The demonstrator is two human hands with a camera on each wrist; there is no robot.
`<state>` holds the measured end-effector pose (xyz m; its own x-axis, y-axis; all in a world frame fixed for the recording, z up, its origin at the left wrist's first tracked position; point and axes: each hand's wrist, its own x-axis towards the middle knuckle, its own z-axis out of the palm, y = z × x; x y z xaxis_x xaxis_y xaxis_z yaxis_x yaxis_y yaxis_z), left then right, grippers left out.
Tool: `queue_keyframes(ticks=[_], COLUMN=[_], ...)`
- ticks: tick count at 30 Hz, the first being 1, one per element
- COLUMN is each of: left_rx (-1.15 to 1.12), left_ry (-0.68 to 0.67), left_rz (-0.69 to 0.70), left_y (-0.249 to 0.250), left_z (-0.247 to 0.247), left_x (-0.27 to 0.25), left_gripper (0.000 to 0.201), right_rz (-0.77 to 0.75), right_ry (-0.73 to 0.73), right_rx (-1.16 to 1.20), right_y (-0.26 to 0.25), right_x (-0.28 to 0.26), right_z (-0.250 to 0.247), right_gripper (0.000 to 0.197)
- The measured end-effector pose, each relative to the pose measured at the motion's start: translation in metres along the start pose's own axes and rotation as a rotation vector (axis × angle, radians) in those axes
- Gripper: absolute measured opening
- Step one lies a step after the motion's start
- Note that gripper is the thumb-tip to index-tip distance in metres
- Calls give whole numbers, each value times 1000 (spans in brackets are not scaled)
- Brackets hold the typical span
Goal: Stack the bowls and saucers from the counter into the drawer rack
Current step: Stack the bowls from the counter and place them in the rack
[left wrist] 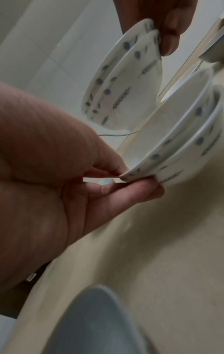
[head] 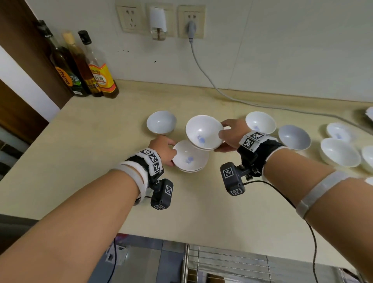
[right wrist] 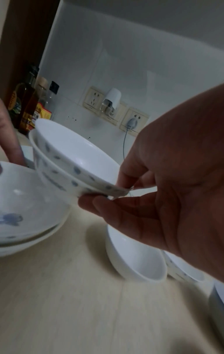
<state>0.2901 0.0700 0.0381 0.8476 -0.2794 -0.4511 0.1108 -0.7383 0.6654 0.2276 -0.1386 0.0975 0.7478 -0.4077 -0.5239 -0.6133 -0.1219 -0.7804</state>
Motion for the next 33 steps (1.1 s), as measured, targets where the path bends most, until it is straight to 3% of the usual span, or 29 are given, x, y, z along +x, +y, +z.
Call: queue_keyframes(ticks=[9, 11, 16, 22, 27, 33], left_rx=[-45, -125, -530, -738, -704, -706], left_ry=[-42, -61, -72, -60, -153, -59], left_rz=[-48, -63, -168, -251, -237, -182], left_y=[-5, -11, -10, -4, 0, -1], left_z=[35, 38, 42, 42, 47, 56], left_x=[-3, 0, -11, -22, -29, -35], left_gripper=[52, 56, 37, 29, 25, 35], right_rz=[82, 88, 100, 62, 34, 187], right_ry=[-74, -86, -83, -81, -54, -219], right_rx=[-53, -76, -57, -102, -181, 2], right_y=[32, 35, 44, 51, 59, 69], right_x=[-11, -12, -14, -13, -15, -21], right_z=[7, 10, 19, 26, 29, 36], right_gripper=[37, 35, 40, 44, 47, 40])
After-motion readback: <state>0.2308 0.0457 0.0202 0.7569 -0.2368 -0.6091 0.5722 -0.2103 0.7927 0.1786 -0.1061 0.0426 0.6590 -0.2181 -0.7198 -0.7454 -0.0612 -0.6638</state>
